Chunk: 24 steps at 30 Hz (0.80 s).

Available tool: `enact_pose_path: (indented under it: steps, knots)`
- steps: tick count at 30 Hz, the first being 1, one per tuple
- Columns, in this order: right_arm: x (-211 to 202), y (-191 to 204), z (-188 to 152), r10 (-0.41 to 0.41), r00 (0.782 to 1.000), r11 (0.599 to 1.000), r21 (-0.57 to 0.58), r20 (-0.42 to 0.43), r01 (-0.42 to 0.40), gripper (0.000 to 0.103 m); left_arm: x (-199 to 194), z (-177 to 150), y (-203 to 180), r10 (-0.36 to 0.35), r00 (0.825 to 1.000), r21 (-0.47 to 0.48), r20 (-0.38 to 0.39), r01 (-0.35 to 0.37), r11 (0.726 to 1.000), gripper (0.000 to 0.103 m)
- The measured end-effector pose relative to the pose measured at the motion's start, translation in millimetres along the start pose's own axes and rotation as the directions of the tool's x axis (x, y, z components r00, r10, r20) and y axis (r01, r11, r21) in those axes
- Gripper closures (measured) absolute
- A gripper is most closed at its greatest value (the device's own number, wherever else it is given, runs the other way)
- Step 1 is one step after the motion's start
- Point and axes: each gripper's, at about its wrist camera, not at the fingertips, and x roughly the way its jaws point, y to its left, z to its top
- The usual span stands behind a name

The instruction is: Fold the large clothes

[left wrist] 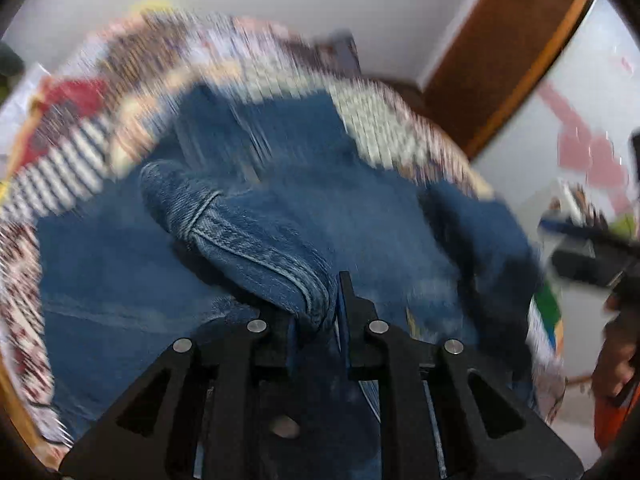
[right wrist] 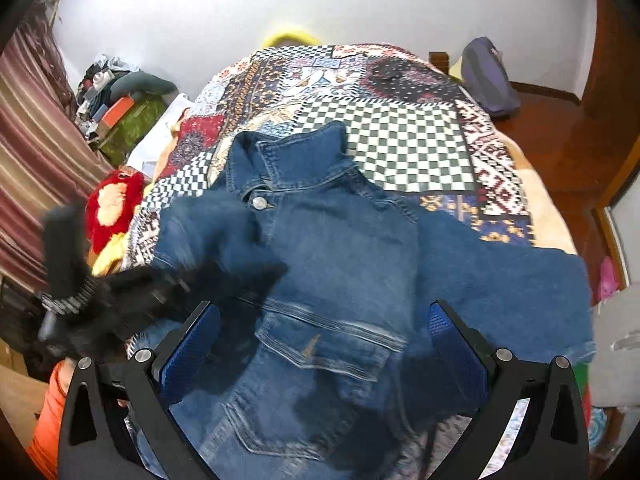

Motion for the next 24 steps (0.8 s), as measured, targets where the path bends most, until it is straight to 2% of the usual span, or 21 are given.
enact_pose_path:
  steps: [2,5,8,11,13,15,17,20,24]
  knots:
    - [-1,-3,-4,-0.020,1.000,1.000,-0.014,-0.005,0.020,0.000,15,-13,-4,-0.005,0.998,-0.017,-0.067,0.003,1.000,0.079]
    - [3,-1,-7,-0.041,0.999,0.998,-0.037,-0.018,0.040,0.000,11,-32,-2,-0.039,0.995,-0.054,-0.096,0.034,0.998,0.059]
    - [7,10,-7,-0.043,0.999,0.997,-0.069,-0.022,0.041,0.000,-12,-40,7,-0.054,0.996,-0.057,-0.065,0.051,0.997,0.051]
    - [12,31,-4,-0.029,0.999,0.993,-0.115,-0.022,0.027,0.000,-42,-47,23,0.009,1.000,-0.072,0.000,-0.009,0.997,0.036]
    - [18,49,-3,-0.011,1.000,0.989,-0.150,-0.025,0.007,0.000,-64,-52,39,0.012,0.999,-0.100,0.039,-0.008,0.995,0.031]
    - [26,67,0,0.006,0.999,0.983,-0.184,-0.031,-0.012,0.000,-82,-57,59,0.054,0.996,-0.129,0.071,-0.044,0.991,0.023]
    - [36,85,2,0.019,0.999,0.978,-0.209,-0.036,-0.026,0.000,-97,-62,81,0.143,0.985,-0.159,0.101,-0.126,0.979,0.014]
    - [64,111,6,0.022,0.997,0.972,-0.233,-0.075,-0.039,0.000,-108,-70,112,0.253,0.963,-0.209,0.094,-0.229,0.951,0.013]
    - [109,143,11,-0.020,0.992,0.959,-0.283,-0.125,-0.016,0.000,-105,-84,155,0.335,0.941,-0.255,0.051,-0.312,0.915,0.013]
